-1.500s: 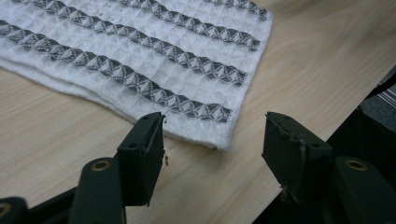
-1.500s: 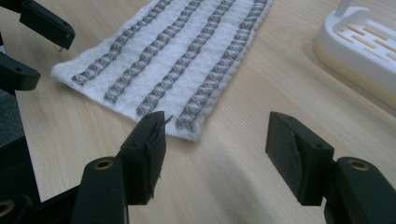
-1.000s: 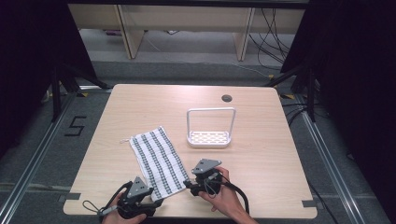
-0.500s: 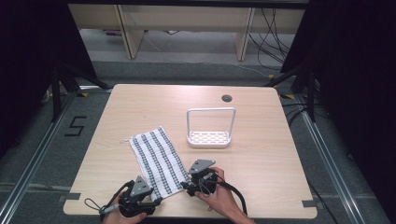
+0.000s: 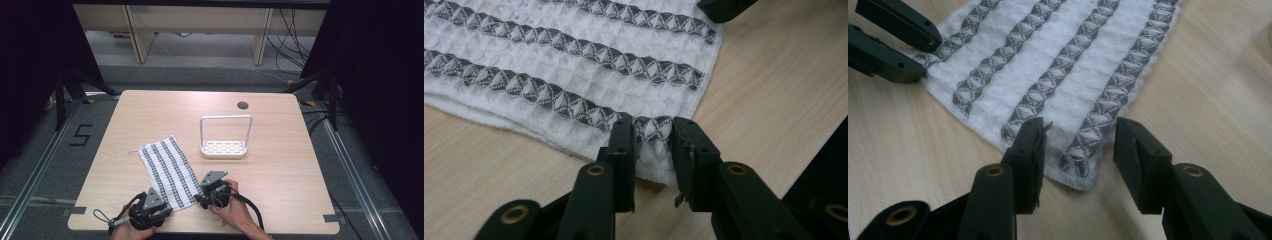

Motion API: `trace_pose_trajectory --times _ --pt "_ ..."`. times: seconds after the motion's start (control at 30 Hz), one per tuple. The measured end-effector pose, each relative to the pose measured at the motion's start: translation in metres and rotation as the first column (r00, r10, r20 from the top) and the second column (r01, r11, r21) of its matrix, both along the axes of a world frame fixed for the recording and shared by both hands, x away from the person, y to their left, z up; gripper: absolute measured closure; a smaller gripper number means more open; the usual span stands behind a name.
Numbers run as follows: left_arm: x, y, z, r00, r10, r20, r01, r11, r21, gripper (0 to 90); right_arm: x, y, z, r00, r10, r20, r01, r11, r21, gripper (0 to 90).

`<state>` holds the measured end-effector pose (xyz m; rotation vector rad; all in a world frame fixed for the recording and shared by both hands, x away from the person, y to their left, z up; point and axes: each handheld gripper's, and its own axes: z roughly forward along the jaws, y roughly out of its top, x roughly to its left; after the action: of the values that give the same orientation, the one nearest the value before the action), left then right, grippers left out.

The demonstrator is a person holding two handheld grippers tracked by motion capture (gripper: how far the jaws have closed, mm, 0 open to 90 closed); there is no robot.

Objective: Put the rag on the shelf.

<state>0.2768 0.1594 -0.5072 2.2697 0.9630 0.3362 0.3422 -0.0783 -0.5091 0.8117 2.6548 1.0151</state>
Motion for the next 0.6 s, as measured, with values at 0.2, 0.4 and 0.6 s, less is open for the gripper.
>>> trace_pose_trajectory --times 0.2,0.4,0.6 --pt "-0.0001 0.0013 0.0005 0.9997 -0.014 0.017 0.014 0.9997 0.020 81.6 -0.0037 0.0046 0.0012 0.9995 -0.010 -0.030 0.010 1.000 -0.009 67.0" --pt "0.0021 0.0006 0.0021 0.9992 -0.027 0.030 0.026 0.9992 0.031 84.1 -0.0011 0.0077 -0.0005 0.9971 0.064 0.041 -0.064 0.998 0.005 77.9" --pt "0.0020 0.0038 0.0086 0.9986 -0.035 0.041 0.034 0.9992 0.021 84.6 -0.0021 0.0035 0.0087 0.9986 0.046 0.028 -0.047 0.998 0.038 82.6"
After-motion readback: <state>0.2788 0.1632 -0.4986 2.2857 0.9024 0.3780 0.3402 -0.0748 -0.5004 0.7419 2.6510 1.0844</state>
